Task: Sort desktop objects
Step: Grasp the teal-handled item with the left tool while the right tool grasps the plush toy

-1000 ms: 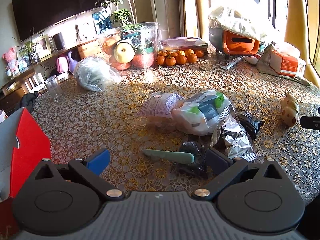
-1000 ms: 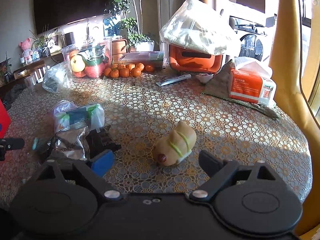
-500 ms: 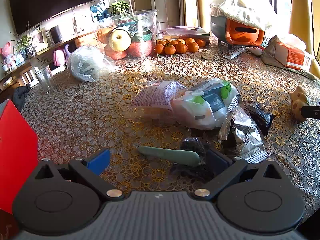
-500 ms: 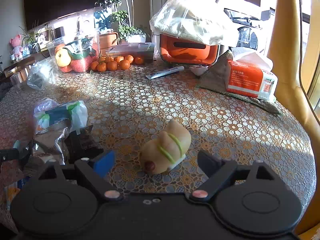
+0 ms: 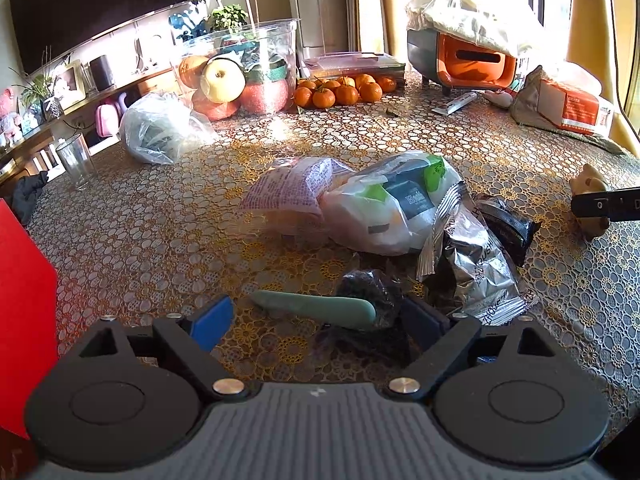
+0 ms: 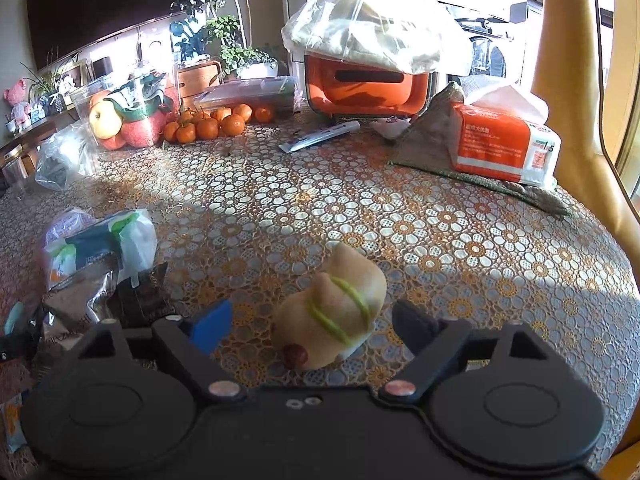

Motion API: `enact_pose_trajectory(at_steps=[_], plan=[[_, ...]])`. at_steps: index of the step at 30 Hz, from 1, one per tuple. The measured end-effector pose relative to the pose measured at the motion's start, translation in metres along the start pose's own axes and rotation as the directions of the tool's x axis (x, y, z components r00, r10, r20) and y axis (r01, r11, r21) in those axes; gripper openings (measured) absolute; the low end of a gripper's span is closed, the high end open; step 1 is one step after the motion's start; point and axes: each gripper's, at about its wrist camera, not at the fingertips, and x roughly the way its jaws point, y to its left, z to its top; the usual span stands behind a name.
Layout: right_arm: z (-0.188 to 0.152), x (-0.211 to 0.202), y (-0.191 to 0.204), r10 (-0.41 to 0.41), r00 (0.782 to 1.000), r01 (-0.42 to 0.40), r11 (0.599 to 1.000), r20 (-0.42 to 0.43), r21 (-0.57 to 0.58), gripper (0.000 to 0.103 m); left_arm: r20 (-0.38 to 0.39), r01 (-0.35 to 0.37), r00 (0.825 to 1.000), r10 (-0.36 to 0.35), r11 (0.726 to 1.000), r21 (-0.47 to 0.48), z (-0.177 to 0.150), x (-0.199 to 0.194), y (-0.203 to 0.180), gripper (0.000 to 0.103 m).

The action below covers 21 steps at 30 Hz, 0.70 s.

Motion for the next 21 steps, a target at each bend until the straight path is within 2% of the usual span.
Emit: enact_pose_trajectory(at_steps=[1,5,7,11,16,21], plan=[[0.000,0.001,0.000,-0.001,1.000,0.001,1.000,-0.002,-0.004,0.086,0.007,0.004,1.000,-0.004,1.000,0.000,0.000,-0.001,0.000,0.085],[0.000,0.005,0.000,0.002,1.000,-0.002,1.000,-0.015,0.007,0.084,0.018,0.009,1.000,-0.009,1.000,0.006,0.001,-0.001,-0.002,0.081],[0.000,0.006,0.000,0.008,1.000,-0.008,1.000,-0.022,0.011,0.081,0.011,0.020,1.000,-0.020,1.000,-0.009,0.000,0.001,0.000,0.072],[0.000,0.007,0.000,0.003,1.000,-0.002,1.000,-0.025,0.013,0.079,0.006,0.037,0.999,-0.037,0.998,-0.046,-0.002,0.001,0.006,0.065],[0.000,0.006,-0.003,-0.013,1.000,0.013,1.000,-0.019,0.024,0.064,0.010,0.081,0.997,-0.081,0.991,-0.107,-0.004,-0.003,0.013,0.043],[0.000,0.003,-0.007,-0.014,1.000,0.015,0.999,-0.024,0.044,0.059,0.008,0.104,0.994,-0.105,0.982,-0.158,-0.007,-0.008,0.019,0.034]])
